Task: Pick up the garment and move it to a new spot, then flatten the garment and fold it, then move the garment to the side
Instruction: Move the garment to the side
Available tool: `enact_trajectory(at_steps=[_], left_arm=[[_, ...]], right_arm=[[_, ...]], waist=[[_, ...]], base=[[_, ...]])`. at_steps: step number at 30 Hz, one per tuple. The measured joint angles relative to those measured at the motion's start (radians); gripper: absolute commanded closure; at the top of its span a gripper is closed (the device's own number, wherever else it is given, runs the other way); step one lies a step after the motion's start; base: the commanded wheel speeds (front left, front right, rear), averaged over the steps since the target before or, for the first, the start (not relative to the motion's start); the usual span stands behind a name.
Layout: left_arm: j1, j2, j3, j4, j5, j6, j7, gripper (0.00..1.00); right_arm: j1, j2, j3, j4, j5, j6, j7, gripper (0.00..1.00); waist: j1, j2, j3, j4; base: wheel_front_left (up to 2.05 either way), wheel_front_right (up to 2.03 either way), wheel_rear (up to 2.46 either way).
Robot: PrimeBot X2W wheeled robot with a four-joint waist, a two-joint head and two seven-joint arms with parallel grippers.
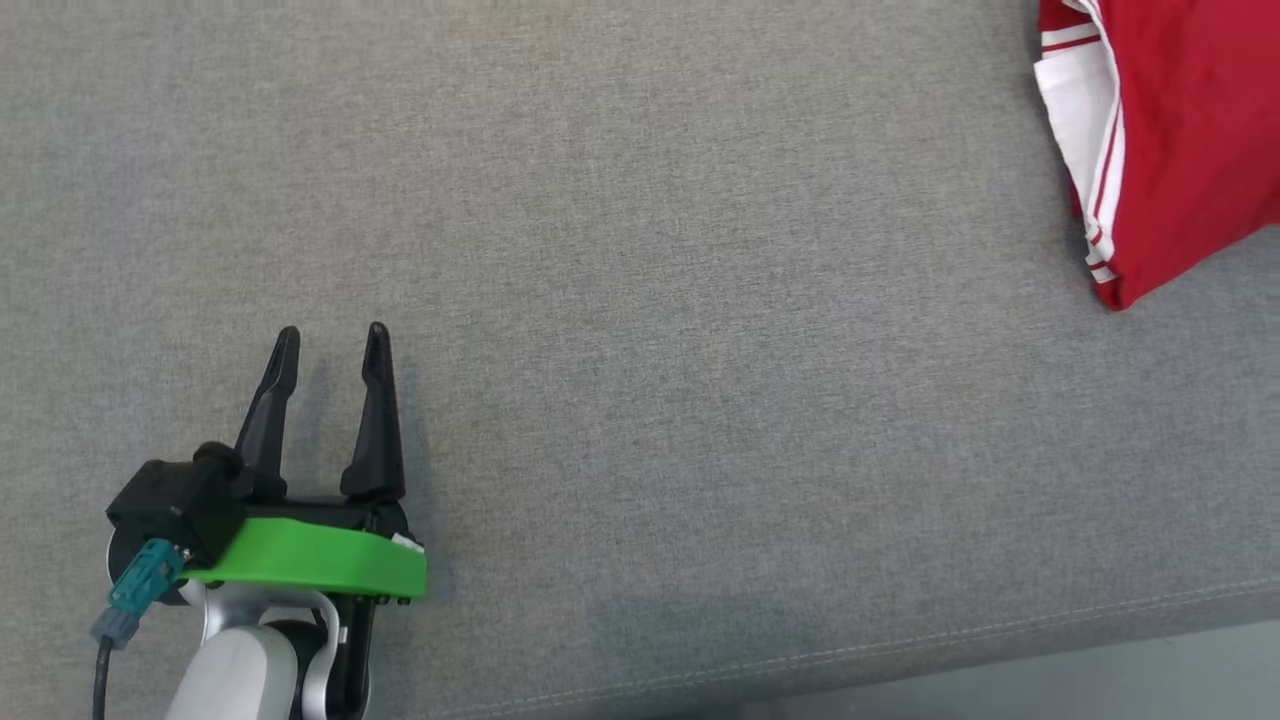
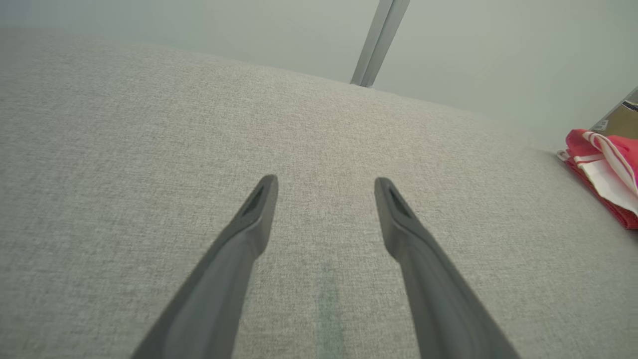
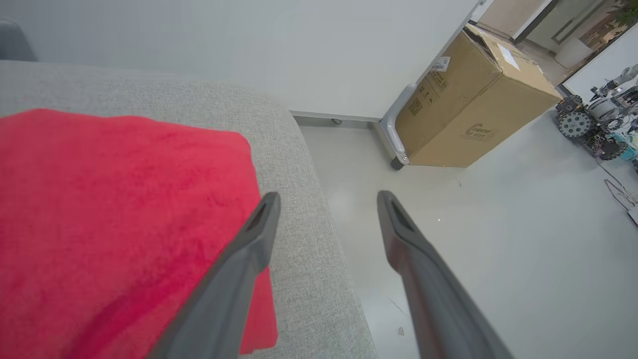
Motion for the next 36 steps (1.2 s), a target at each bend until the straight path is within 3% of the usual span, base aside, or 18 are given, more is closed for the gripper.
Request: enact_trajectory(at_steps=[6,17,24,28,36], left_arm=[[-0.022,-0.012,-0.018,0.012,-0.006,-0.013,-0.011,0.00],[-0.053,-0.030,-0.009,0.079,-0.027,-0.020,-0.058,0.00],[-0.051,-0.031,0.027,0.119,-0.020,-0.019,-0.080,0.00],[-0.030,-0.033,0.037,0.146,-0.020,-0.019,-0.082,0.00],[0.013,-0.035,0.070,0.196,0.000,-0.016,-0.086,0.00]], right_arm=[[-0.049,0.021,-0.015,-0.058,-0.012,0.001,-0.097,0.00],[-0.035,0.160,0.000,-0.167,-0.026,0.024,-0.123,0.00],[0.048,0.250,0.000,-0.225,-0.024,0.023,-0.127,0.00],[0.120,0.269,-0.003,-0.261,-0.024,0.021,-0.128,0.00],[0.230,0.349,-0.086,-0.403,-0.040,-0.006,-0.128,0.00]], waist=[[0.0000,0.0000,-0.044,-0.033],[0.0000,0.0000,-0.165,-0.085],[0.0000,0.0000,-0.251,-0.110],[0.0000,0.0000,-0.295,-0.118],[0.0000,0.0000,-0.346,-0.108]], base=[[0.00,0.00,0.00],[0.00,0.00,0.00],[0.00,0.00,0.00],[0.00,0.00,0.00],[0.00,0.00,0.00]])
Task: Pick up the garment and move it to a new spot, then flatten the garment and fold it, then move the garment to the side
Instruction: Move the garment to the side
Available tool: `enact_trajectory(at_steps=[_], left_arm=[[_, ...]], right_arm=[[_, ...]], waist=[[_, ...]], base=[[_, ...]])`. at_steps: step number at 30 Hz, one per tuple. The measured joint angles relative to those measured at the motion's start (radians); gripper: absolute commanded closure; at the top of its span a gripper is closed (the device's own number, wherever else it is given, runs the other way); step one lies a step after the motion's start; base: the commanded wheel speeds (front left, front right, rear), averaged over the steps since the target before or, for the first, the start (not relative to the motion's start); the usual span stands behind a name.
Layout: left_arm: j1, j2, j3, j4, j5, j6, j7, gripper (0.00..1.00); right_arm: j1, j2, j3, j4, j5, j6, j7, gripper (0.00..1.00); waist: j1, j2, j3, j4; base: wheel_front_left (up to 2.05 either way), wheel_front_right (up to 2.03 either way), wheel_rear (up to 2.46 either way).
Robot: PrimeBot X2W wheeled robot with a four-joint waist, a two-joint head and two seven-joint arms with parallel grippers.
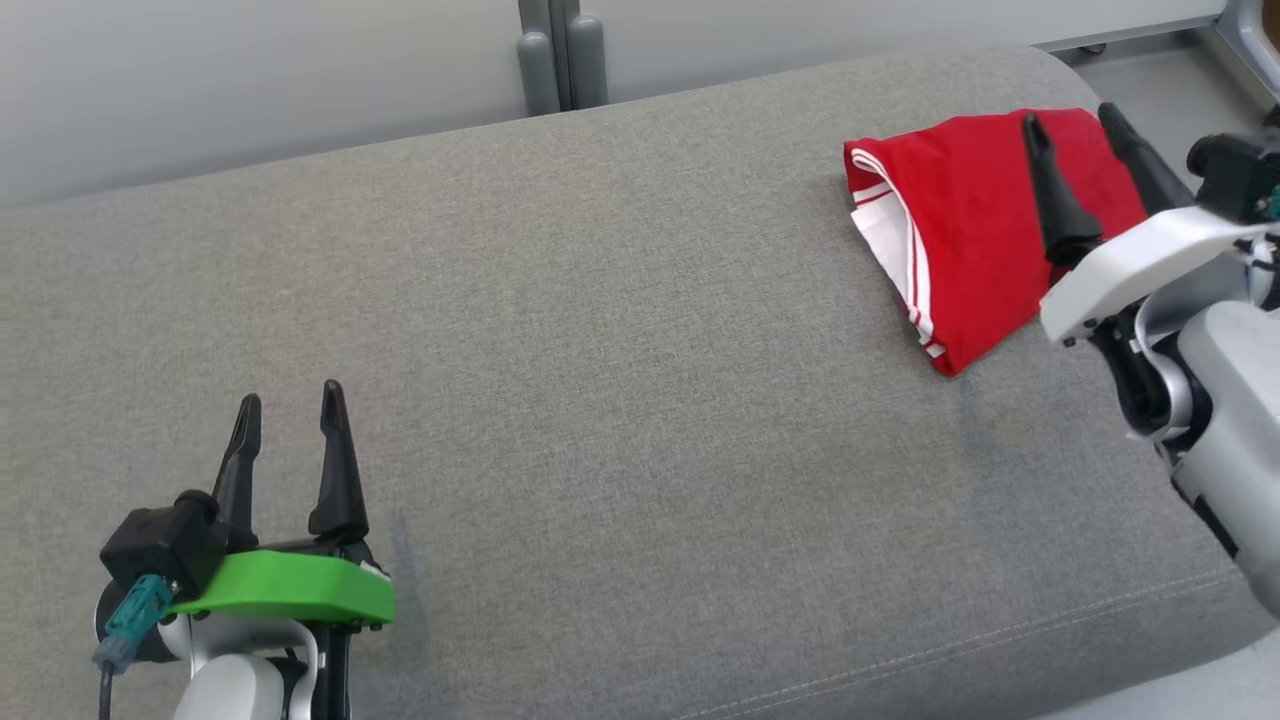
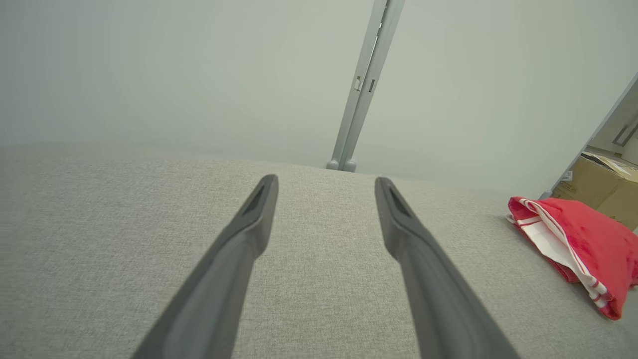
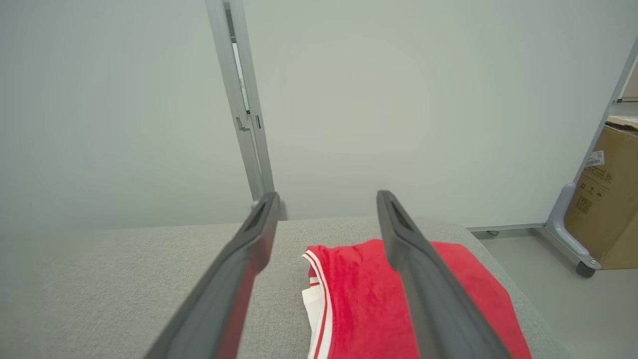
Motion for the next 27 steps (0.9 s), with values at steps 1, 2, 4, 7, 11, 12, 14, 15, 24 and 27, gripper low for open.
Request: enact_trajectory(at_steps=[1,2,4,7,11,12,14,15,24,27], left_arm=[[0.007,0.000,0.005,0.003,0.000,0.000,-0.004,0.00],[0.015,0.000,0.012,0.005,0.001,0.000,-0.005,0.00],[0.024,0.000,0.024,0.011,0.008,0.008,-0.005,0.00],[0.026,-0.001,0.026,0.014,0.009,0.008,-0.005,0.00],[0.039,-0.003,0.037,0.016,0.025,0.008,-0.008,0.00],[0.040,-0.004,0.041,0.017,0.026,0.008,-0.008,0.00],[0.053,-0.006,0.053,0.016,0.027,0.008,-0.014,0.00],[0.063,-0.007,0.057,0.017,0.027,0.008,-0.014,0.00],[0.127,-0.019,0.087,0.011,0.024,0.009,-0.014,0.00],[0.151,-0.020,0.092,0.007,0.024,0.009,-0.014,0.00]], right_arm=[[0.017,0.010,-0.011,-0.013,-0.001,-0.002,0.000,0.00],[0.035,0.020,-0.018,-0.026,-0.005,-0.007,0.000,0.00],[0.070,0.038,-0.031,-0.050,-0.020,-0.007,0.000,0.00],[0.117,0.046,-0.051,-0.082,-0.057,-0.015,0.000,0.00],[0.179,0.074,-0.076,-0.122,-0.098,-0.016,0.000,0.00],[0.195,0.083,-0.079,-0.133,-0.106,-0.016,0.000,0.00],[0.229,0.099,-0.087,-0.147,-0.129,-0.016,0.000,0.00],[0.248,0.102,-0.092,-0.154,-0.138,-0.016,0.000,0.00],[0.379,0.162,-0.214,-0.176,-0.213,-0.016,0.000,0.00],[0.409,0.186,-0.235,-0.189,-0.244,-0.016,0.000,0.00]], waist=[[0.0000,0.0000,-0.002,0.004],[0.0000,0.0000,-0.004,0.008],[0.0000,0.0000,-0.008,0.017],[0.0000,0.0000,-0.012,0.030],[0.0000,0.0000,-0.020,0.046],[0.0000,0.0000,-0.023,0.050],[0.0000,0.0000,-0.029,0.056],[0.0000,0.0000,-0.032,0.059],[0.0000,0.0000,-0.063,0.074],[0.0000,0.0000,-0.074,0.074]], base=[[0.00,0.00,0.00],[0.00,0.00,0.00],[0.00,0.00,0.00],[0.00,0.00,0.00],[0.00,0.00,0.00],[0.00,0.00,0.00],[0.00,0.00,0.00],[0.00,0.00,0.00],[0.00,0.00,0.00],[0.00,0.00,0.00]])
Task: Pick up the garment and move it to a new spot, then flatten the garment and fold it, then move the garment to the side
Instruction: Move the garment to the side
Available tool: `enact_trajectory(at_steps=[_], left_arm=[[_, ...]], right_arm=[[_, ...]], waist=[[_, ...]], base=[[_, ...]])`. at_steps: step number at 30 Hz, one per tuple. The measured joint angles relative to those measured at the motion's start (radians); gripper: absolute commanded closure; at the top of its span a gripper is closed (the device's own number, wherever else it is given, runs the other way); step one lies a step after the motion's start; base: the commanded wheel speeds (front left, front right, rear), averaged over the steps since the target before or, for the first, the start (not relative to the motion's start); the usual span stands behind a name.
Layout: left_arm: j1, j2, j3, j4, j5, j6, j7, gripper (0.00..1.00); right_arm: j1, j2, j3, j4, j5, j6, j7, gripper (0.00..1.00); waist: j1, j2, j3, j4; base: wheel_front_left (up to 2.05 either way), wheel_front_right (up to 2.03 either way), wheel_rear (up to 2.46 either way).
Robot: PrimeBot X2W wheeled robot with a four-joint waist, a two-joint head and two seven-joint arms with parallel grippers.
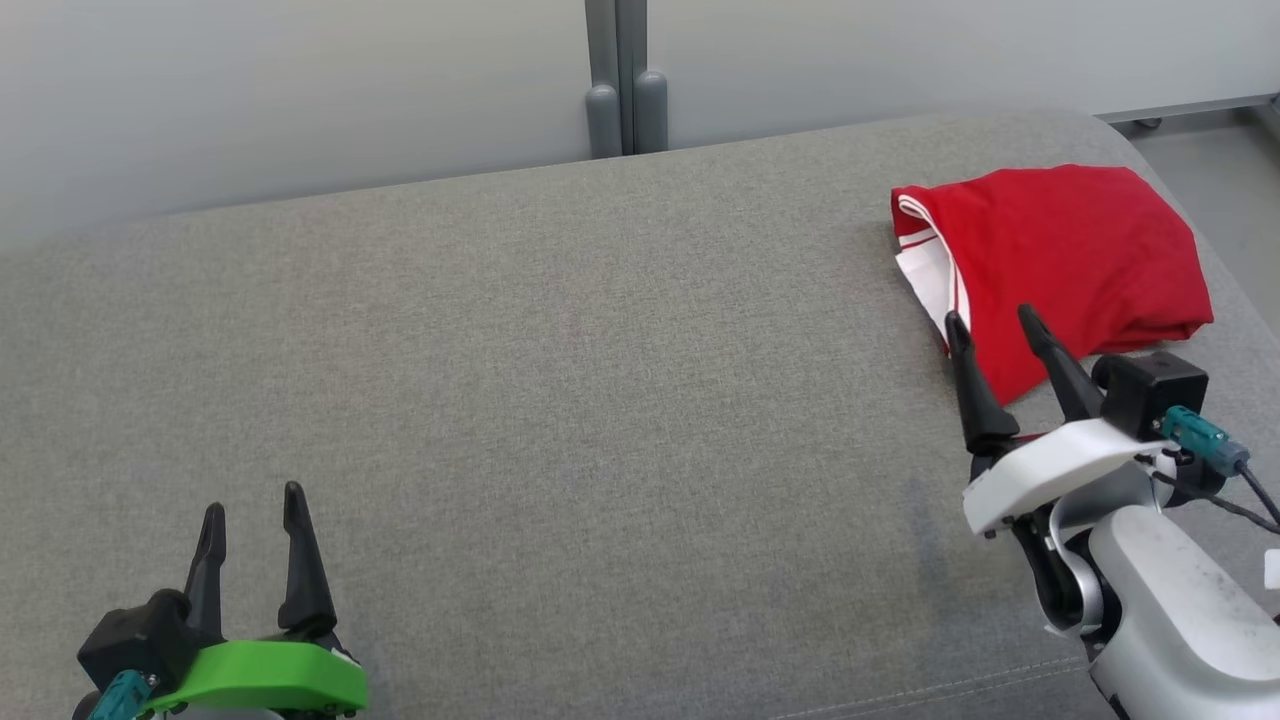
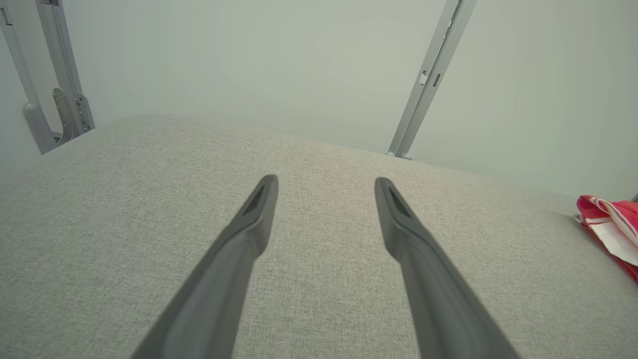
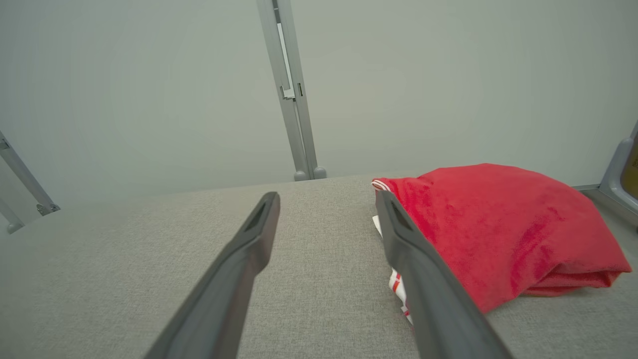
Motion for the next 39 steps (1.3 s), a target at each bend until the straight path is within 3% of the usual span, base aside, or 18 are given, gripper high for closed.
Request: enact_trajectory(at_steps=[14,39], left_arm=[[0.047,-0.003,0.000,-0.027,-0.007,0.003,-0.003,0.00],[0.070,-0.003,-0.006,-0.043,0.004,0.003,-0.003,0.00]], right_arm=[[0.099,0.066,-0.020,-0.054,-0.093,0.000,0.000,0.00],[0.143,0.097,-0.058,-0.086,-0.157,0.000,0.000,0.00]], waist=[[0.0000,0.0000,-0.031,0.006],[0.0000,0.0000,-0.023,0.016]], base=[[0.00,0.00,0.00],[0.00,0.00,0.00]])
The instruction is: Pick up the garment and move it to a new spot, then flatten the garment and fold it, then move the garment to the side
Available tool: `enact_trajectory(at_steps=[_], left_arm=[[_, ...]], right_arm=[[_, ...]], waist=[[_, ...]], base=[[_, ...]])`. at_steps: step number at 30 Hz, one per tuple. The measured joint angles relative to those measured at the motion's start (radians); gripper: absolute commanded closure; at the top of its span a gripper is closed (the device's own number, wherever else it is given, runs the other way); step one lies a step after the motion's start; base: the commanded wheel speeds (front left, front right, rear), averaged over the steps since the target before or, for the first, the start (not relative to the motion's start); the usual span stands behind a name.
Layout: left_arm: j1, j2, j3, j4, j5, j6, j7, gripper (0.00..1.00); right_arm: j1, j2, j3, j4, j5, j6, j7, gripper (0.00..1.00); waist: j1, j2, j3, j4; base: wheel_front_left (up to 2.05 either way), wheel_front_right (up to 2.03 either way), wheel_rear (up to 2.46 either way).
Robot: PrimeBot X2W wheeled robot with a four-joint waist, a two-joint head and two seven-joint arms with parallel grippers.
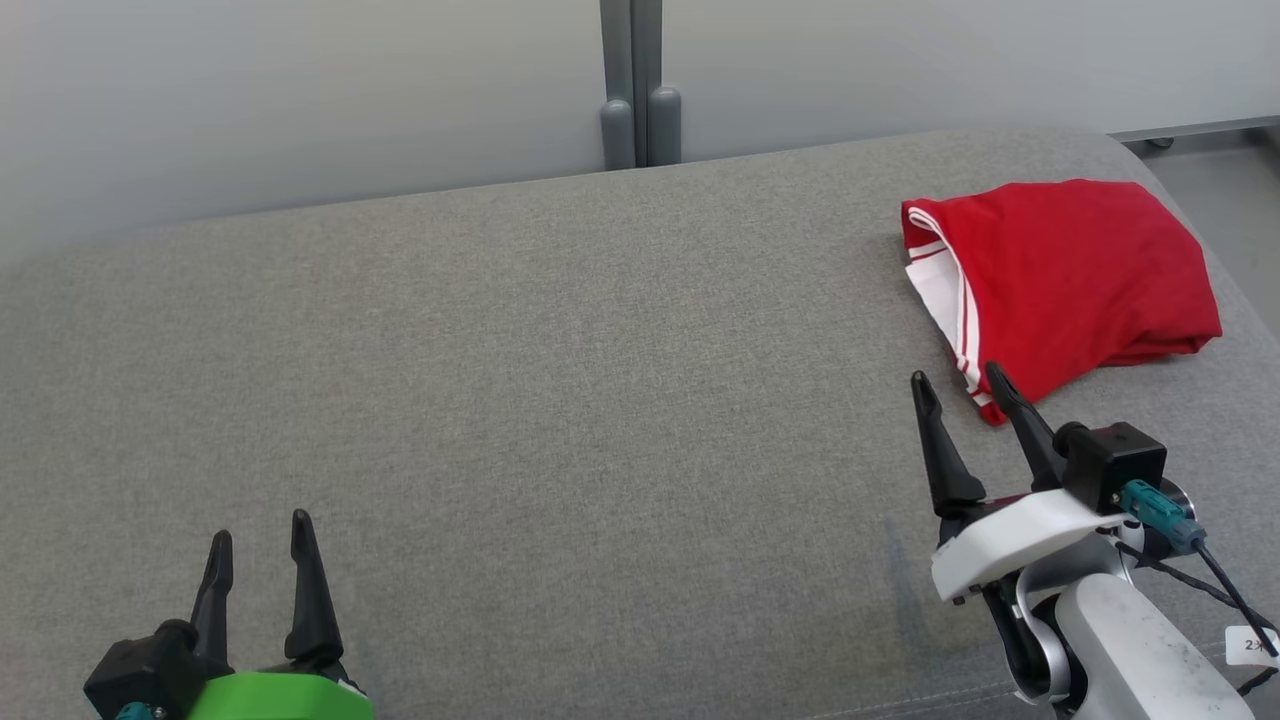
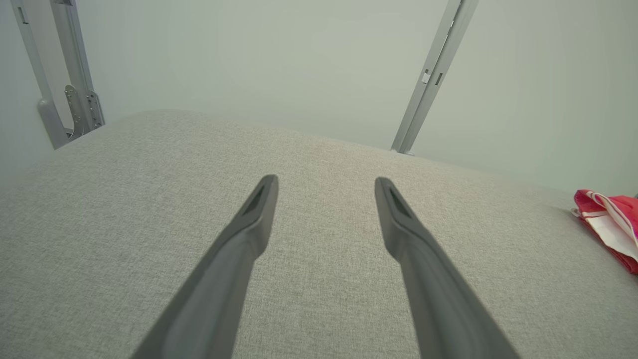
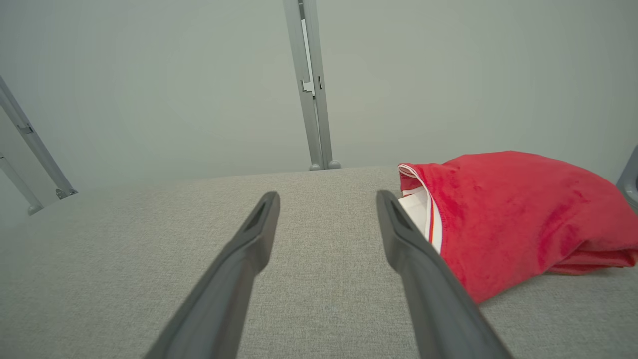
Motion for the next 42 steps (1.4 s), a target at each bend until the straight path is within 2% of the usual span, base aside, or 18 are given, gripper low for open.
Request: enact_trajectory(at_steps=[16,17,26,42], left_arm=[[0.000,0.000,-0.008,-0.001,0.008,0.000,0.000,0.00],[0.000,0.000,-0.009,-0.003,0.010,0.000,0.000,1.00],[0.003,-0.009,-0.025,0.052,-0.006,-0.001,0.005,1.00],[0.003,-0.009,-0.020,0.044,-0.203,-0.024,0.036,1.00]], right_arm=[[0.018,0.009,-0.018,-0.006,-0.026,0.000,0.000,0.00],[0.018,0.010,-0.020,-0.007,-0.026,0.000,0.000,1.00],[0.074,0.033,-0.008,0.040,-0.011,0.005,0.003,1.00],[0.079,0.052,-0.072,0.027,0.196,0.037,0.037,1.00]], waist=[[0.0000,0.0000,0.006,-0.001],[0.0000,0.0000,0.006,-0.001],[0.0000,0.0000,0.007,0.001],[0.0000,0.0000,0.004,0.014]], base=[[0.00,0.00,0.00],[0.00,0.00,0.00],[0.00,0.00,0.00],[0.00,0.00,0.00]])
